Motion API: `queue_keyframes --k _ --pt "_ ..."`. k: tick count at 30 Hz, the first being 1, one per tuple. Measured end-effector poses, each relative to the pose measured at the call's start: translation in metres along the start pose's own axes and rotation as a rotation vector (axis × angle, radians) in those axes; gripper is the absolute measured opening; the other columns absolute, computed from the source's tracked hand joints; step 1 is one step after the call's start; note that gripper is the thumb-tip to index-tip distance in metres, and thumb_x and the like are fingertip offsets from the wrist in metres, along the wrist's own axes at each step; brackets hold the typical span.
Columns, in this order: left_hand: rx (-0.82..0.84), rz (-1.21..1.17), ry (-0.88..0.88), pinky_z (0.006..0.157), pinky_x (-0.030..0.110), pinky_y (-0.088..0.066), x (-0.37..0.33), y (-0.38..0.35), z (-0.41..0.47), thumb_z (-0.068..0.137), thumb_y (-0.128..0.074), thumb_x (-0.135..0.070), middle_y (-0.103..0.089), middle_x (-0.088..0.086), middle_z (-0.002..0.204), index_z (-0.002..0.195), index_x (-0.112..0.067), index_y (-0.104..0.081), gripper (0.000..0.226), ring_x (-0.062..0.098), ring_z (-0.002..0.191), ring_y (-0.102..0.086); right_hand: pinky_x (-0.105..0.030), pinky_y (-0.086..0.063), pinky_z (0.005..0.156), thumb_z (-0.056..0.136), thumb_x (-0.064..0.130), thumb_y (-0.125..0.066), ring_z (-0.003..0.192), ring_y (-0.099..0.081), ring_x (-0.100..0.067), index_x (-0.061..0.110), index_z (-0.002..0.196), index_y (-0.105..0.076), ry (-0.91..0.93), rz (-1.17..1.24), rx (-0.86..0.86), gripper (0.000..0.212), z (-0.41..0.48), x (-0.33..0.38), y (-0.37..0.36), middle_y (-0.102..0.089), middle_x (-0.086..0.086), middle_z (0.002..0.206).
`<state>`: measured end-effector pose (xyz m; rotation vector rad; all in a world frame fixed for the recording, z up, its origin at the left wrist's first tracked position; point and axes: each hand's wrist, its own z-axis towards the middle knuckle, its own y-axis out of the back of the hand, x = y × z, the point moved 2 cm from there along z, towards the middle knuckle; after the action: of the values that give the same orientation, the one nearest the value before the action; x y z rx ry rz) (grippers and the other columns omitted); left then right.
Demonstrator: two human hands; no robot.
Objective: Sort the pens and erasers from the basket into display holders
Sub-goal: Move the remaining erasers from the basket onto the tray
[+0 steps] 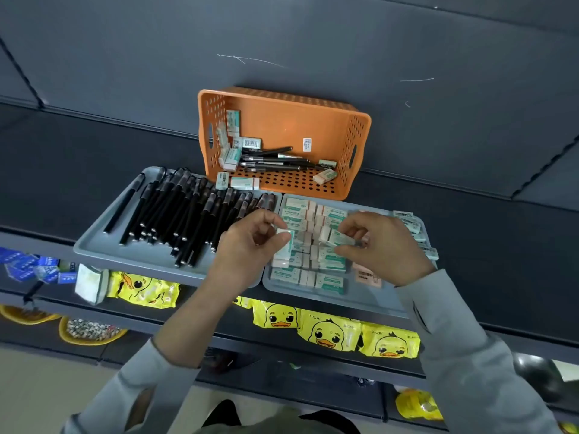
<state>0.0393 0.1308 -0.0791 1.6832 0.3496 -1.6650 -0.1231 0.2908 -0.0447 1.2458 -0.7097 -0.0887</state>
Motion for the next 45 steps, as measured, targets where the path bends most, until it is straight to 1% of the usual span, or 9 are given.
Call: queue_keyframes --k 4,7,12,15,22,32,36,40,45 --pt "-0.181 0.261 -0.05 0.061 0.021 -0.054 0.002 -0.012 -0.008 0.081 -0.075 -0.032 -0.067 -0.012 0.074 0.081 -0.023 -0.061 0.017 0.0 0.066 -0.062 -0.03 -0.053 0.075 0.073 0.031 -0.08 0.079 -0.059 -0.005 0.027 0.094 -0.068 -0.017 0.03 0.006 0.025 -0.001 -0.002 -0.002 -0.065 0.01 0.087" --pt "-0.223 0.514 -0.293 0.067 0.027 -0.054 0.006 -0.013 -0.012 0.082 -0.074 -0.022 -0.064 -0.007 0.088 0.083 -0.017 -0.066 0.009 0.011 0.075 -0.061 -0.028 -0.053 0.075 0.074 0.03 -0.081 0.079 -0.06 -0.004 0.026 0.096 -0.068 -0.006 0.046 0.01 0.026 -0.002 -0.001 -0.003 -0.065 0.012 0.087" --pt "0.101 0.631 -0.516 0.096 0.027 -0.044 0.011 -0.004 -0.009 0.07 -0.063 0.017 -0.063 -0.001 0.12 0.114 -0.017 -0.069 0.055 0.02 0.114 -0.054 -0.027 -0.052 0.076 0.074 0.028 -0.081 0.078 -0.059 -0.002 0.024 0.098 -0.071 0.005 0.038 0.031 0.026 -0.005 -0.003 -0.002 -0.063 0.016 0.086" --pt "0.179 0.631 -0.492 0.098 0.029 -0.044 0.013 -0.007 -0.003 0.075 -0.073 0.005 -0.066 -0.003 0.115 0.113 -0.019 -0.071 0.045 0.02 0.112 -0.057 -0.025 -0.051 0.075 0.074 0.028 -0.08 0.078 -0.059 -0.001 0.026 0.098 -0.072 0.009 0.021 0.084 0.026 -0.009 -0.005 0.0 -0.063 0.016 0.087" --pt "0.021 0.599 -0.465 0.083 0.024 -0.048 0.012 -0.015 0.0 0.072 -0.081 -0.008 -0.067 -0.006 0.097 0.096 -0.02 -0.075 0.027 0.017 0.093 -0.059 -0.026 -0.051 0.075 0.072 0.029 -0.082 0.079 -0.06 -0.004 0.027 0.097 -0.072 0.065 0.009 0.231 0.026 -0.014 0.007 -0.008 -0.064 0.013 0.088" --pt "0.097 0.607 -0.464 0.082 0.027 -0.051 0.012 -0.006 0.009 0.078 -0.079 -0.02 -0.066 -0.007 0.098 0.096 -0.021 -0.075 0.019 0.014 0.093 -0.059 -0.028 -0.049 0.076 0.078 0.037 -0.076 0.084 -0.056 -0.004 0.027 0.094 -0.068 0.082 -0.006 0.226 0.021 0.004 0.008 -0.01 -0.061 0.012 0.092" --pt "0.002 0.645 -0.476 0.081 0.03 -0.054 0.006 0.02 0.031 0.082 -0.073 -0.014 -0.067 -0.004 0.097 0.096 -0.016 -0.075 0.015 0.016 0.091 -0.061 -0.029 -0.046 0.077 0.089 0.036 -0.066 0.087 -0.057 -0.005 0.031 0.096 -0.068 0.098 -0.02 0.131 0.009 0.043 0.015 0.003 -0.063 0.013 0.093" --pt "-0.124 0.793 -0.394 0.084 0.04 -0.051 0.005 0.051 0.074 0.081 -0.07 -0.001 -0.066 0.005 0.104 0.103 -0.013 -0.073 0.025 0.029 0.097 -0.06 -0.035 -0.049 0.086 0.092 0.023 -0.062 0.098 -0.061 -0.016 0.024 0.111 -0.068 0.149 -0.122 0.106 0.02 0.103 0.026 -0.007 -0.066 0.003 0.106" --pt "-0.049 1.048 -0.131 0.085 0.048 -0.052 0.019 0.065 0.119 0.088 -0.058 -0.003 -0.057 0.012 0.119 0.119 -0.013 -0.063 0.033 0.041 0.1 -0.06 -0.037 -0.049 0.091 0.091 0.016 -0.061 0.105 -0.061 -0.024 0.018 0.117 -0.069 0.219 -0.141 0.163 0.027 0.162 0.061 -0.044 -0.067 -0.006 0.114"
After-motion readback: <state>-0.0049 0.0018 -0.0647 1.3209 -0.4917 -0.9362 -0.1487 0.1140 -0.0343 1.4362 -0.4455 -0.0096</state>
